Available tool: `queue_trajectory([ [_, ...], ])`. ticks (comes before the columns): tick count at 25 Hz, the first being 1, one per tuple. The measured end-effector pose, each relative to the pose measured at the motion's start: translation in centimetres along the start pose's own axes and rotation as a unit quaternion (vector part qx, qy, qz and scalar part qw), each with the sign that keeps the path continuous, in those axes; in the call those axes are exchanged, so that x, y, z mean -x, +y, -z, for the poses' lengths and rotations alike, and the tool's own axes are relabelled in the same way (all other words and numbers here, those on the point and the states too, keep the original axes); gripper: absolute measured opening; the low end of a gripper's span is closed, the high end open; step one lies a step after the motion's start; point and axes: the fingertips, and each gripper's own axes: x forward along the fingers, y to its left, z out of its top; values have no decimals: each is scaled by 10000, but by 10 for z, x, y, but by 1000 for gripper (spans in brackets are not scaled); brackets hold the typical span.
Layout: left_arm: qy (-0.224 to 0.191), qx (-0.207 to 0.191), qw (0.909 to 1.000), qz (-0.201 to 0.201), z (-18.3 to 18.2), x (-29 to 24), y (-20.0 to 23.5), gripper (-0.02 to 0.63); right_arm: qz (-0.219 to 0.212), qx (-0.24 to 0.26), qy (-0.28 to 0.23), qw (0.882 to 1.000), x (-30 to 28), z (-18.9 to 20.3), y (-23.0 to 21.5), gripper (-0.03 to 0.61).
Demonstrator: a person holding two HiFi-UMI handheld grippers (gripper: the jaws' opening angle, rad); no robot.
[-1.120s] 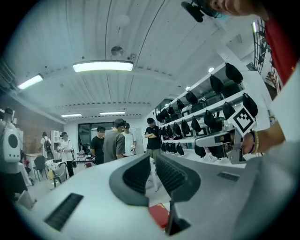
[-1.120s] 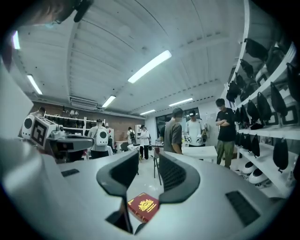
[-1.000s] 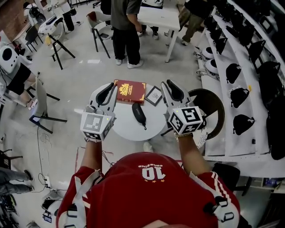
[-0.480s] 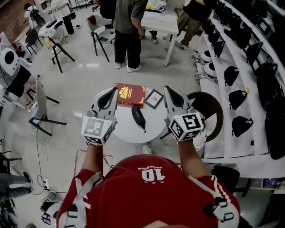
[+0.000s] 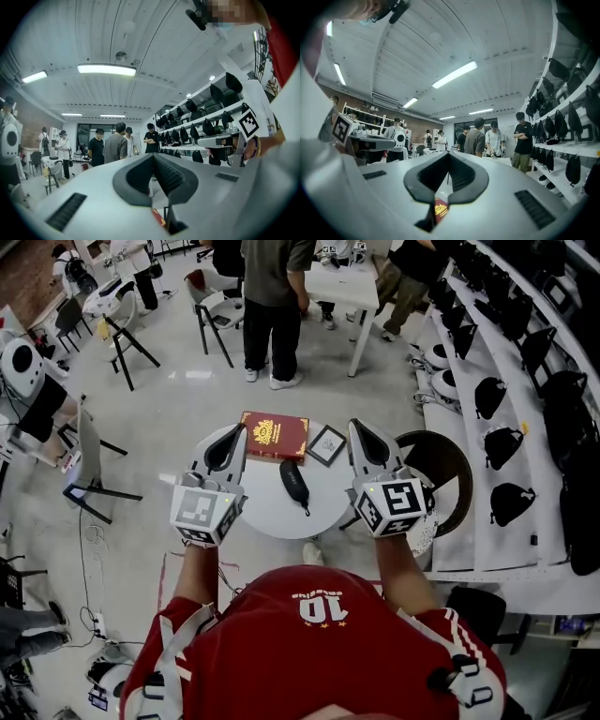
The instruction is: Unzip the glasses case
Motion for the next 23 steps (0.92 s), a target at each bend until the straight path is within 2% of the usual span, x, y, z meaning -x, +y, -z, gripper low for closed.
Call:
queue_trajectory([
  [23, 21, -144, 9999, 42, -1, 2, -1, 8, -46, 69, -67, 9999, 1, -7, 2, 14],
])
